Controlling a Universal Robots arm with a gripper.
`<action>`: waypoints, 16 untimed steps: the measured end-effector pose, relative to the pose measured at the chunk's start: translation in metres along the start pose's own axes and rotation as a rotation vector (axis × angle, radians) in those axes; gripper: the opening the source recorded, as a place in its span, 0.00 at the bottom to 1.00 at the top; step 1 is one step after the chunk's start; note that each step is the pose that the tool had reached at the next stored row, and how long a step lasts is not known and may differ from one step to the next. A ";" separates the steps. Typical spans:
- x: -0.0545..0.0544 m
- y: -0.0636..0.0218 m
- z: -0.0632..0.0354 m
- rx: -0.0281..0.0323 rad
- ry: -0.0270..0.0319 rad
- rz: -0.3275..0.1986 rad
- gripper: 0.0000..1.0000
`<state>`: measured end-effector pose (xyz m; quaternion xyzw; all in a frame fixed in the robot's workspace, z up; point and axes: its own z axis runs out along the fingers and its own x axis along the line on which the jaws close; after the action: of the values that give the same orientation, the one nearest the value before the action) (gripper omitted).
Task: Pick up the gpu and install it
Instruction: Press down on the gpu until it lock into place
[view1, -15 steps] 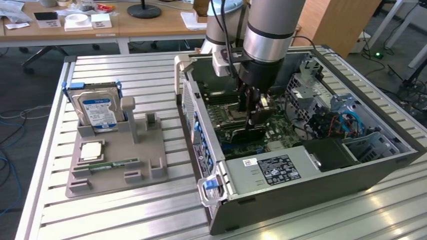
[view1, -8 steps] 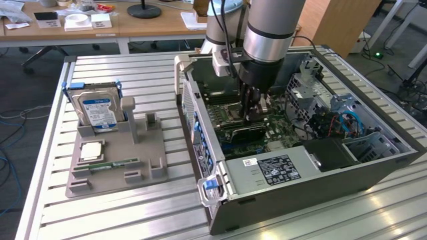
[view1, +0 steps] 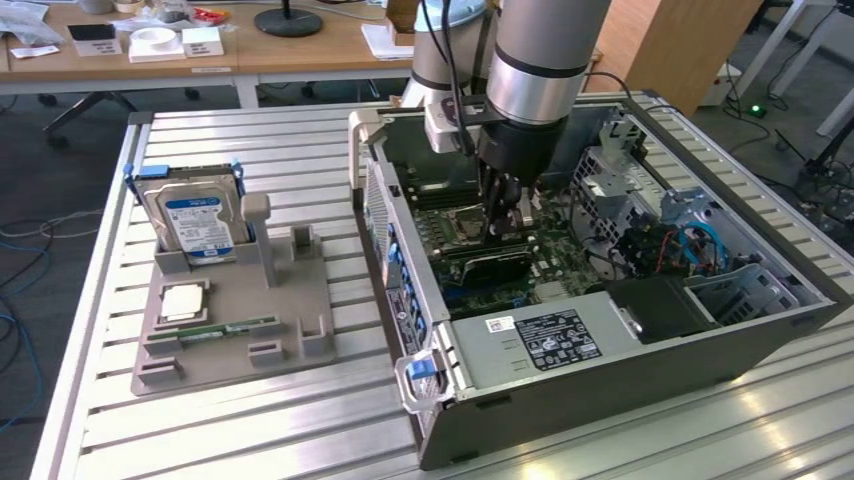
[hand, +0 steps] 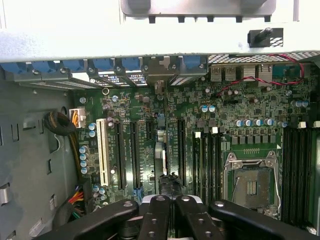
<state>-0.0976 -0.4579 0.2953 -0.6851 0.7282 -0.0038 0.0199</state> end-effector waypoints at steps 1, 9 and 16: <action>0.000 0.0000 0.0000 0.0000 0.0000 0.000 0.11; 0.000 0.0000 0.0000 0.0000 0.0000 0.000 0.11; -0.005 0.0004 0.0011 0.0000 -0.0001 0.000 0.11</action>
<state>-0.0976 -0.4526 0.2943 -0.6850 0.7282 -0.0037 0.0200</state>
